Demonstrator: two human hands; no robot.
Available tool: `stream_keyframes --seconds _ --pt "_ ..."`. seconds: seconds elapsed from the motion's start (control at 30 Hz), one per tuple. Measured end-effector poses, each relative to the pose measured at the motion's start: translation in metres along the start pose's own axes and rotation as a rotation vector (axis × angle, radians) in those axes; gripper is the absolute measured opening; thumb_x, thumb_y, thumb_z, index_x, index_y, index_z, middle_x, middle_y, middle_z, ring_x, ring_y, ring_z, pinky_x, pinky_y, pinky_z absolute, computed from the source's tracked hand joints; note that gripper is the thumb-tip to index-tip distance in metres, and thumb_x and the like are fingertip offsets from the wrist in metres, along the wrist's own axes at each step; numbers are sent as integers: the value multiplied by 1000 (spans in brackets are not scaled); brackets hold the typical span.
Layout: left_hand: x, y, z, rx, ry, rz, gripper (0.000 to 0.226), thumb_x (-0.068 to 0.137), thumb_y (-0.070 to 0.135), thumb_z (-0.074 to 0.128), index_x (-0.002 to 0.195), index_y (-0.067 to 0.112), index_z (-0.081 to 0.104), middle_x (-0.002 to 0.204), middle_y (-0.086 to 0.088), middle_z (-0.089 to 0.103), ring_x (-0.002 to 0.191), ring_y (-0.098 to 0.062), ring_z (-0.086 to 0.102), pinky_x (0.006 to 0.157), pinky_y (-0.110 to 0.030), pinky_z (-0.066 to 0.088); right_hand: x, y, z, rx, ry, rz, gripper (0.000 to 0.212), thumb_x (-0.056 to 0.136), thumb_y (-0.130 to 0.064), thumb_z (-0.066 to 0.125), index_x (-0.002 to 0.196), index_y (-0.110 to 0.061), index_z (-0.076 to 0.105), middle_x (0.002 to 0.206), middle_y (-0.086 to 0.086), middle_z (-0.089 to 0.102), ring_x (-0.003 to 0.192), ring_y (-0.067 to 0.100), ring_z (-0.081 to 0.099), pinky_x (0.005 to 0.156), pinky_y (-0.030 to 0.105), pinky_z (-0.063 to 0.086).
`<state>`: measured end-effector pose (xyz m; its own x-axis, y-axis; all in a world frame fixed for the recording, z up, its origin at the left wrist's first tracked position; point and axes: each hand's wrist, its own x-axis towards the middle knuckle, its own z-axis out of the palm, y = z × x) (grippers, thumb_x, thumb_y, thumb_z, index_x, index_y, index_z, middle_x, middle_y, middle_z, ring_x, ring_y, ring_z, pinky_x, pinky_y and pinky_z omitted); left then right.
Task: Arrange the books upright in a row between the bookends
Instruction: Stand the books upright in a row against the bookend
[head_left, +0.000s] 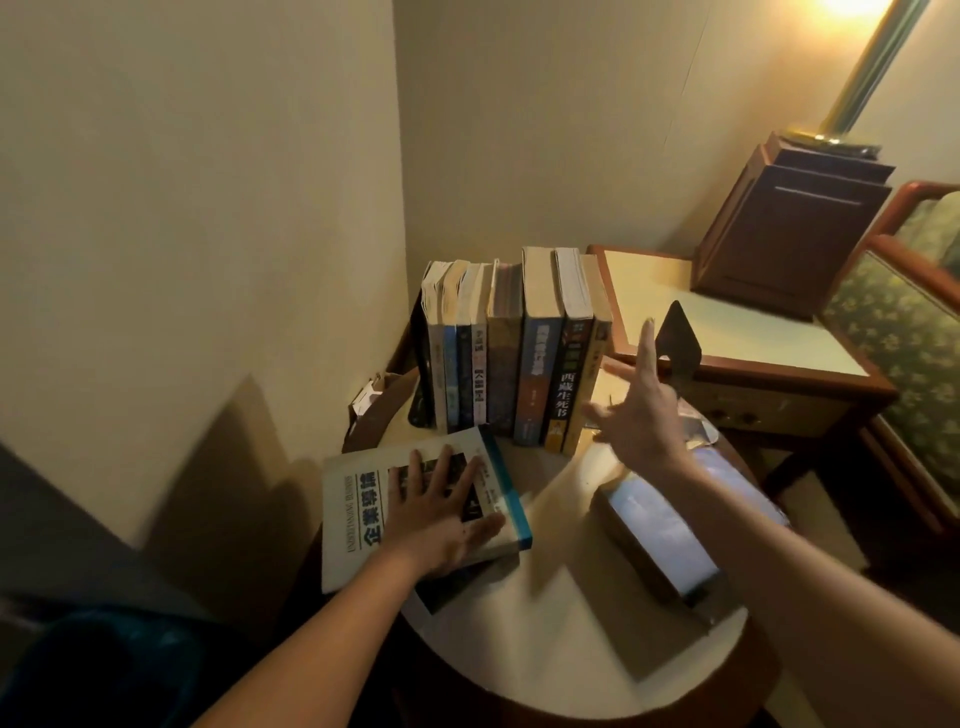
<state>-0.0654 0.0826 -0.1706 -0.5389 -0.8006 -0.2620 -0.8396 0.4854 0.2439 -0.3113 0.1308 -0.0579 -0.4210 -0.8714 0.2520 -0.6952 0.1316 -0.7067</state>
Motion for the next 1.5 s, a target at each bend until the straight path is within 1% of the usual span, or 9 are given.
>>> stream_keyframes --seconds 0.1,0.2,0.4,0.57,0.87,1.0,1.2,1.4,1.5 --pt "-8 -2 0 -64 111 18 83 88 82 21 156 42 -5 165 6 -16 150 -28 -22 121 -45 -16 -32 0 25 93 -35 129 112 85 -20 78 154 -46 -6 135 1 60 115 25 62 85 56 57" --pt "-21 -9 -4 -333 211 -35 76 93 71 36 157 37 16 166 11 7 153 -18 -6 122 -40 -5 -57 -5 48 147 -142 91 79 88 -23 74 137 -58 24 109 -21 62 104 13 63 80 43 58" --pt "-51 -54 6 -316 426 -257 80 91 72 28 155 25 30 166 -5 15 153 -28 5 123 -46 4 -80 -11 94 5 -457 87 71 94 -41 64 153 -39 24 134 -8 55 123 12 52 97 32 49" --pt "-64 -69 12 -818 320 -410 84 83 73 47 155 37 24 160 -6 31 141 -30 39 115 -50 36 -87 -6 114 -170 -482 159 76 89 -57 62 154 -32 32 137 3 55 121 23 53 101 40 51" --pt "-72 -79 -3 -1342 289 -432 45 96 26 63 137 42 52 153 -5 40 122 -27 56 97 -45 54 -101 -8 115 -65 -500 254 75 84 -60 67 150 -45 34 148 9 39 136 32 39 109 51 42" --pt "-74 -87 -18 -1511 242 -489 32 96 9 61 109 36 71 142 -7 52 110 -25 62 79 -39 59 -104 -16 112 30 -482 286 71 85 -50 72 148 -41 40 141 8 38 134 29 40 110 48 42" --pt "-83 -95 -40 -1773 267 -441 38 89 -9 59 109 21 71 126 -12 64 109 -32 65 79 -43 59 -107 -24 105 327 -440 376 51 93 -34 67 141 -39 49 151 6 38 125 20 49 91 32 55" --pt "-93 -72 -83 -1436 93 -144 58 86 0 67 131 35 60 131 -5 56 110 -25 64 87 -38 59 -122 -21 78 495 -421 430 37 95 -32 66 126 -48 54 138 2 43 100 10 58 60 15 53" --pt "-92 -57 -95 -1206 3 -66 66 88 10 71 144 36 48 140 -6 50 105 -26 66 84 -38 59 -131 -16 62 553 -412 418 43 91 -39 71 127 -53 51 139 3 48 109 14 63 68 18 56"
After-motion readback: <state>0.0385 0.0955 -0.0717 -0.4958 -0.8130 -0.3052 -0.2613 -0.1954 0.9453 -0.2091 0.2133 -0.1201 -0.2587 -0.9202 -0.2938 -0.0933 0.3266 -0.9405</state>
